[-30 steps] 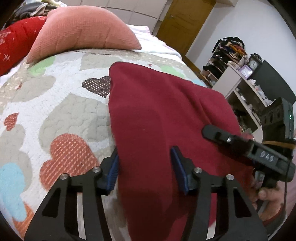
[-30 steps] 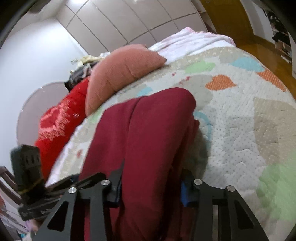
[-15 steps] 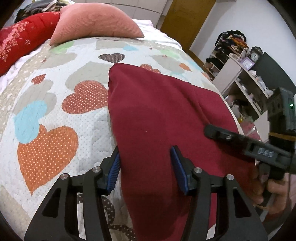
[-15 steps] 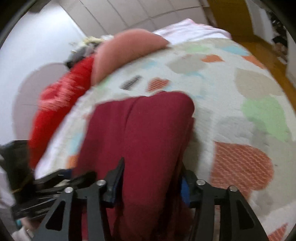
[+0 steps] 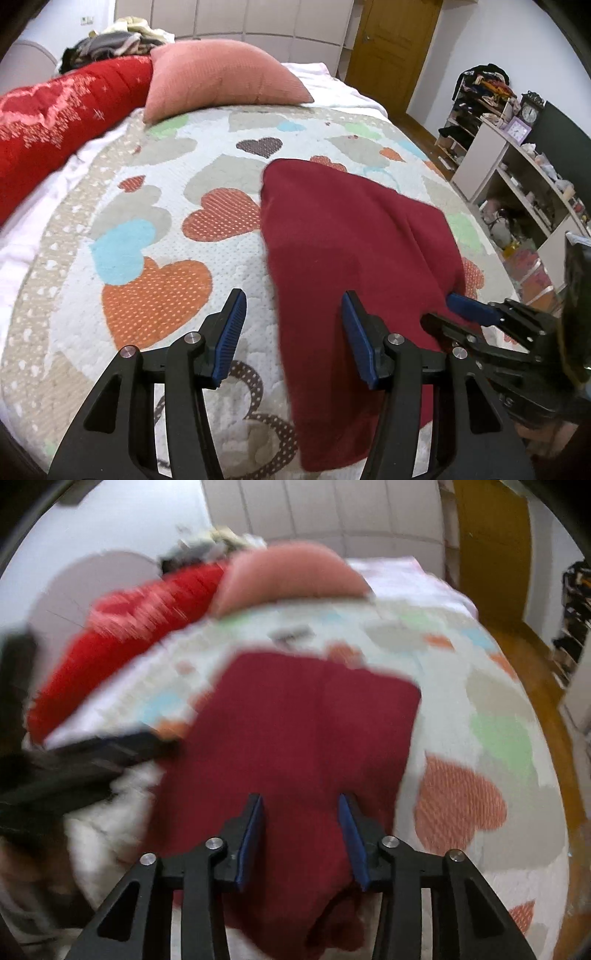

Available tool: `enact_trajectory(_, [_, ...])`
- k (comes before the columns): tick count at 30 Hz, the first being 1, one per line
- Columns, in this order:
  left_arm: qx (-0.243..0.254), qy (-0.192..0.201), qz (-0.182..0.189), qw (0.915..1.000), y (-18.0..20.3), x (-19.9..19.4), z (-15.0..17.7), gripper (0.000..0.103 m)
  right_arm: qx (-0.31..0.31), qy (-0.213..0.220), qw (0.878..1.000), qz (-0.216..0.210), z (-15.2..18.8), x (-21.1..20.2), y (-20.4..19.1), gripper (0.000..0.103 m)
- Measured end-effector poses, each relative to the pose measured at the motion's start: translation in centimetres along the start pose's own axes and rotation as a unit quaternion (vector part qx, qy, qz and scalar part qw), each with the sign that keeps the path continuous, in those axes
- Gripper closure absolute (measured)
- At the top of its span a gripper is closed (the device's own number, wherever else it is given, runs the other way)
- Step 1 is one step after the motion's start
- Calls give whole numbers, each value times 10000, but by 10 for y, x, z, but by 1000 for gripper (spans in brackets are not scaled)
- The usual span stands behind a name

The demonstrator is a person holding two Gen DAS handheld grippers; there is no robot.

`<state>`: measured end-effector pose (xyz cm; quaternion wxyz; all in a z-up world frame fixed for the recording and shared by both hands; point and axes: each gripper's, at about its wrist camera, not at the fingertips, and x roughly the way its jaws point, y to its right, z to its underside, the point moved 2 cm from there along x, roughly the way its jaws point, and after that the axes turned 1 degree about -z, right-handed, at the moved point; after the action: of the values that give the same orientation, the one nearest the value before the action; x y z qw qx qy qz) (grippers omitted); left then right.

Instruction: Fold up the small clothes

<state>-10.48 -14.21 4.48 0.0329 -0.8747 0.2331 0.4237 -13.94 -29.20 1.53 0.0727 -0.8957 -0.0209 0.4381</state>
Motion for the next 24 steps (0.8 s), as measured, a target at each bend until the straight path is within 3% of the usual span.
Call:
enact_trajectory(5, [50, 266, -219, 9994, 1, -17, 0, 50, 252, 359, 9990, -74, -1, -26, 4, 63])
enact_trajectory(7, [18, 333, -243, 9991, 2, -22, 0, 50, 307, 540, 9981, -55, -4, -41, -1, 53])
enact_trajectory(10, [70, 360, -281, 9989, 7, -28, 2, 50, 359, 872, 9955, 119, -4, -61, -11, 51])
enact_trajectory(15, [121, 422, -329, 9985, 11, -33, 3, 50, 308, 868, 9942, 565, -3, -69, -22, 51])
enact_trajectory(21, [63, 410, -364, 9985, 11, -35, 6, 50, 562, 886, 9930, 548, 1, -71, -17, 50])
enact_trajectory(24, [95, 463, -377, 9982, 14, -37, 6, 50, 603, 869, 9930, 529, 3, -72, -16, 43])
